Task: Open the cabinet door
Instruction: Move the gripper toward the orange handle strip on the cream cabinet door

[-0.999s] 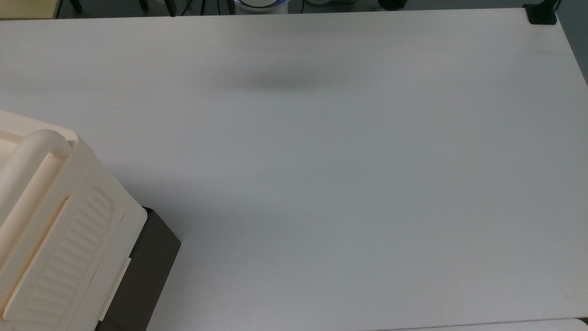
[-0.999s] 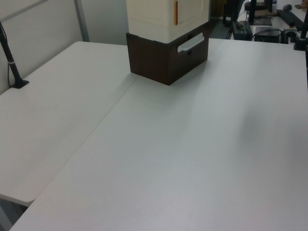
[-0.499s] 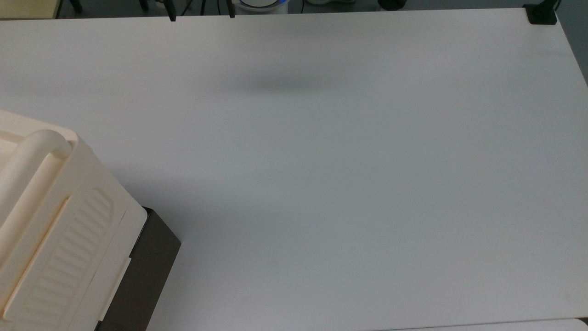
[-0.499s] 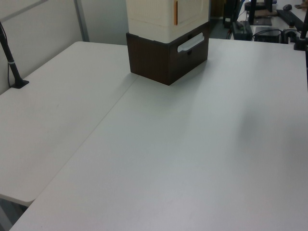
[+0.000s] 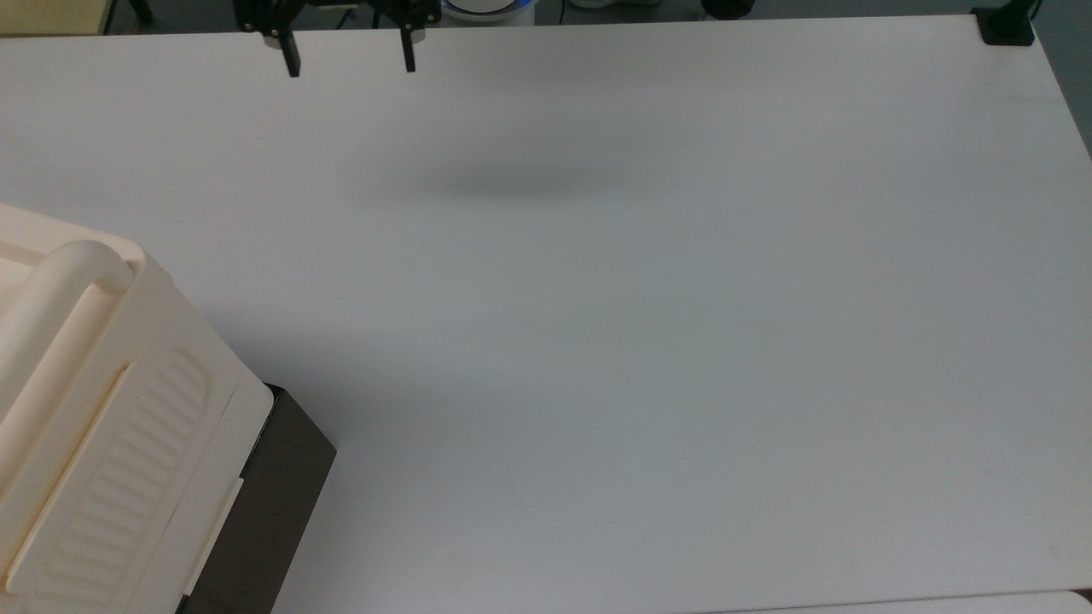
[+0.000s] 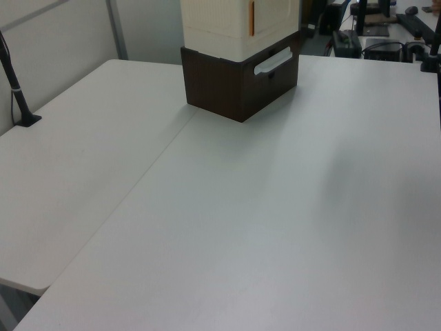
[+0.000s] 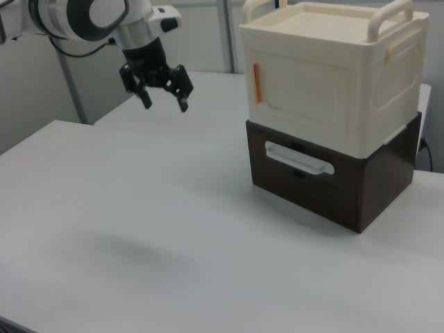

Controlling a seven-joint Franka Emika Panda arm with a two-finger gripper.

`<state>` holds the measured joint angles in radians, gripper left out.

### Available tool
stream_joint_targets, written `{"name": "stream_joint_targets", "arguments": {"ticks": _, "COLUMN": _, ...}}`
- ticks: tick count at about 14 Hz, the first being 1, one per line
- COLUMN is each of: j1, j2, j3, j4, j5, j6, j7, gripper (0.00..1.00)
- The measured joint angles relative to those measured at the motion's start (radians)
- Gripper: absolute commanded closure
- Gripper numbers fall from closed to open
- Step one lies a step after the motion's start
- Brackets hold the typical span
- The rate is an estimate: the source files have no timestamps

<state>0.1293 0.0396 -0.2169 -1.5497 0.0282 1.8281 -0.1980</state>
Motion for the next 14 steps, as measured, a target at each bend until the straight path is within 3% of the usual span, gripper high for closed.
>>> {"name": "stream_joint_targets", "arguments": {"ticks": 3, "j1": -0.019, "j2": 0.012, "j3": -0.001, "j4": -0.001, "j5": 0.0, "j6": 0.151, "j7": 0.051, "gripper": 0.35}}
{"name": "stream_joint_targets", "arguments": {"ticks": 7, "j1": -0.022, "j2": 0.075, "j3": -0.002, "j4": -0.003, "j5": 0.01, "j6": 0.38, "j7": 0.162, "gripper": 0.35}}
{"name": "stream_joint_targets", "arguments": {"ticks": 11, "j1": -0.036, "j2": 0.133, "j3": -0.006, "j4": 0.001, "j5": 0.08, "j6": 0.559, "j7": 0.206, "gripper": 0.35}}
{"name": "stream_joint_targets", "arguments": {"ticks": 14, "j1": -0.048, "j2": 0.187, "j3": -0.006, "j4": 0.014, "j5": 0.081, "j6": 0.708, "j7": 0.274, "gripper": 0.35}}
